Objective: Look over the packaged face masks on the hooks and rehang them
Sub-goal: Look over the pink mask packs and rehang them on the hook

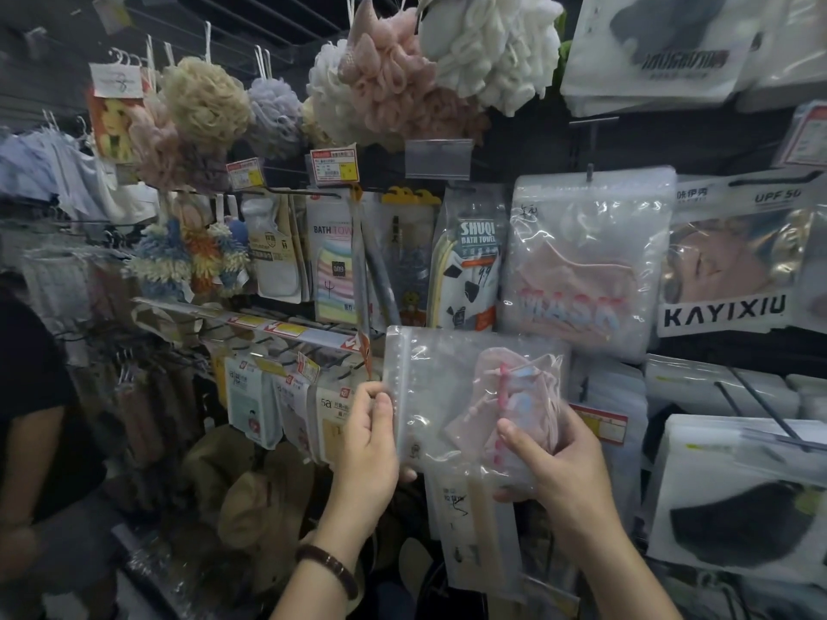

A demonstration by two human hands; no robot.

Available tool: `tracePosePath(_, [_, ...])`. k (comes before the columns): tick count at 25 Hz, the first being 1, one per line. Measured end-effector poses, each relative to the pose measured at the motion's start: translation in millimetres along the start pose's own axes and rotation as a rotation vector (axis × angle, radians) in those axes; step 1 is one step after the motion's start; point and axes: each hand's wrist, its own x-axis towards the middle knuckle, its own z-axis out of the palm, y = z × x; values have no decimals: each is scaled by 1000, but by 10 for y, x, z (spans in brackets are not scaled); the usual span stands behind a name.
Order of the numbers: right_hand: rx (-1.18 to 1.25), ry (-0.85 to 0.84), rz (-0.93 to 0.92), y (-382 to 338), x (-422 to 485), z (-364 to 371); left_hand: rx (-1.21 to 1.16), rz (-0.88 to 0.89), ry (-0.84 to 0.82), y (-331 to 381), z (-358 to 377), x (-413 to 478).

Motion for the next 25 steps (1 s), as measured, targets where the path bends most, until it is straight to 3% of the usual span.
tracePosePath(4, [23,45,-16,2,-32,17,37,-39,-8,63,14,-38])
tracePosePath(9, [42,56,-16,-24,-48,-20,306,119,-9,120,-93,26])
tracePosePath(13, [65,83,-21,6,-46,53,210,-51,-67,221,-5,14])
tracePosePath(16, [99,86,-29,28,-38,71,239,-42,-31,231,3,46])
tracePosePath(20, [48,61,-46,56,-51,45,268,36,26,199,3,135])
tracePosePath(25, [-188,101,-255,-251,14,-90,435,326,80,442,-69,387])
